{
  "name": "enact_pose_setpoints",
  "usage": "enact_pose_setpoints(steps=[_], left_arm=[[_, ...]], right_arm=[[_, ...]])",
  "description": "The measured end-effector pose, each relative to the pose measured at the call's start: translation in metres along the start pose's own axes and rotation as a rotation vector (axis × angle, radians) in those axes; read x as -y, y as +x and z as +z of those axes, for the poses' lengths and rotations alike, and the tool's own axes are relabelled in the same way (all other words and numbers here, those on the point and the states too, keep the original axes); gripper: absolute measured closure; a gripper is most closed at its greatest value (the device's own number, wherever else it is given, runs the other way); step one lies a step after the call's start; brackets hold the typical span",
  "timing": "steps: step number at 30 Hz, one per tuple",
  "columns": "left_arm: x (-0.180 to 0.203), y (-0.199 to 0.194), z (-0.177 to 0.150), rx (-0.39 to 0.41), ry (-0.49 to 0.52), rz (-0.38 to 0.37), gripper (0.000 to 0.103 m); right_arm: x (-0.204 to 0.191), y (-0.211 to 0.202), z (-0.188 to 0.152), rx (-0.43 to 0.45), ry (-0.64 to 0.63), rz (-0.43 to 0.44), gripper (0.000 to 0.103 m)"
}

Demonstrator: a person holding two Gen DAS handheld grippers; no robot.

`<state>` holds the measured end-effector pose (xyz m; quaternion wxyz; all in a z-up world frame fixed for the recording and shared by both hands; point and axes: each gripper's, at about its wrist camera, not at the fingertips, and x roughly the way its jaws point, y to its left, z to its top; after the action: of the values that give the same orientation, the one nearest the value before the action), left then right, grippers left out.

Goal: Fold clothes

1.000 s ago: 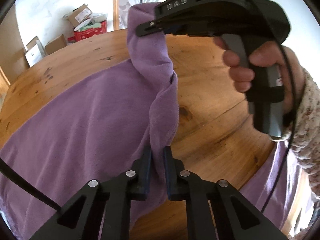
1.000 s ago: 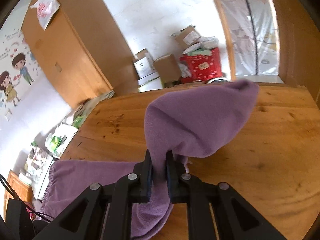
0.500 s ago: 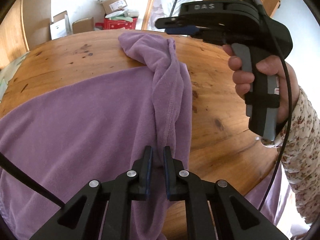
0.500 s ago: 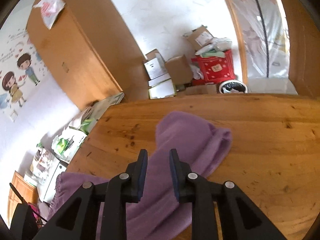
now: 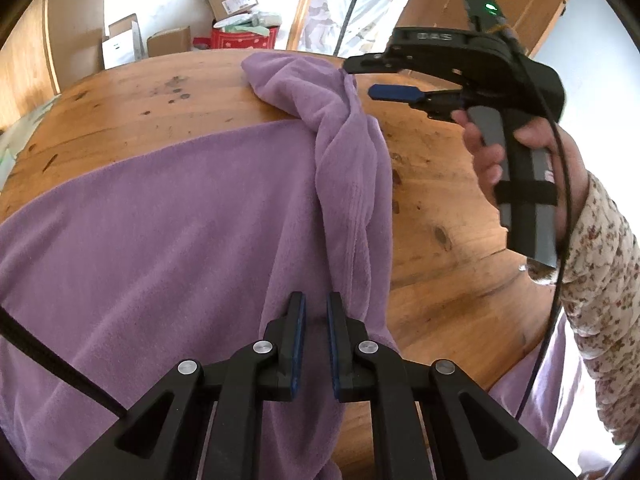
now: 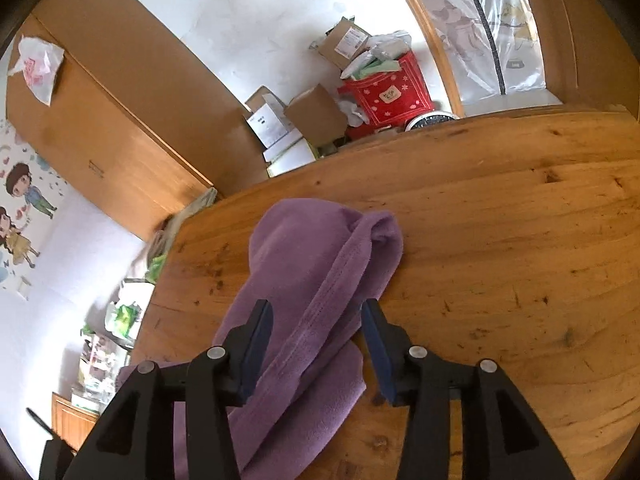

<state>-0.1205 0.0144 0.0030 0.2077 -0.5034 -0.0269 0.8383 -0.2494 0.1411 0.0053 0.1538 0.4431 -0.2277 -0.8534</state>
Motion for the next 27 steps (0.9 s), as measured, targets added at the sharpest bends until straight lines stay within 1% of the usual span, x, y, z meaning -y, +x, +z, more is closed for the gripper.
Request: enact_pose_setpoints(steps=[1,4,5,6,7,8,9,11,13,16,20,25,27], left_arm=[[0.002,-0.001,-0.001,-0.001,0.009,0.004,0.085],[0.007,-0.001,-0.005,-0.006,0.035,0.016,0.083],[0.008,0.000,-0.005,-0.008,0.043,0.020,0.083],[0.009,0.000,-0.006,-0.007,0.045,0.022,0.083],[0.008,-0.001,-0.006,-0.007,0.044,0.020,0.083],[0.007,-0.001,-0.006,-0.008,0.042,0.016,0.083],[0.007,-0.001,-0.006,-0.008,0.043,0.016,0.083],[0.009,-0.002,-0.006,-0.009,0.053,0.020,0.082],[0.012,-0.001,-0.006,-0.009,0.075,0.029,0.078],[0.017,0.000,-0.006,-0.012,0.087,0.047,0.076],[0.020,0.001,-0.005,-0.018,0.087,0.059,0.073],[0.030,0.001,-0.007,-0.028,0.118,0.104,0.069],[0.032,0.002,-0.006,-0.032,0.113,0.099,0.069]], right_arm=[[-0.001,0.002,0.000,-0.001,0.001,0.004,0.056],[0.002,0.012,0.002,-0.020,0.009,-0.023,0.059],[0.003,0.014,0.001,-0.026,0.017,-0.032,0.071],[0.005,0.016,0.000,-0.032,0.024,-0.024,0.086],[0.007,0.016,-0.001,-0.037,0.025,-0.023,0.090],[0.007,0.016,-0.002,-0.037,0.015,-0.038,0.090],[0.007,0.013,-0.003,-0.032,0.004,-0.050,0.094],[0.004,0.004,-0.003,-0.010,-0.021,-0.065,0.095],[0.000,-0.010,-0.002,0.024,-0.058,-0.081,0.096],[-0.004,-0.031,-0.001,0.066,-0.094,-0.092,0.096],[0.002,-0.058,-0.005,0.106,-0.093,-0.117,0.096],[0.021,-0.089,-0.014,0.141,-0.063,-0.151,0.096],[0.031,-0.101,-0.018,0.155,-0.049,-0.166,0.096]])
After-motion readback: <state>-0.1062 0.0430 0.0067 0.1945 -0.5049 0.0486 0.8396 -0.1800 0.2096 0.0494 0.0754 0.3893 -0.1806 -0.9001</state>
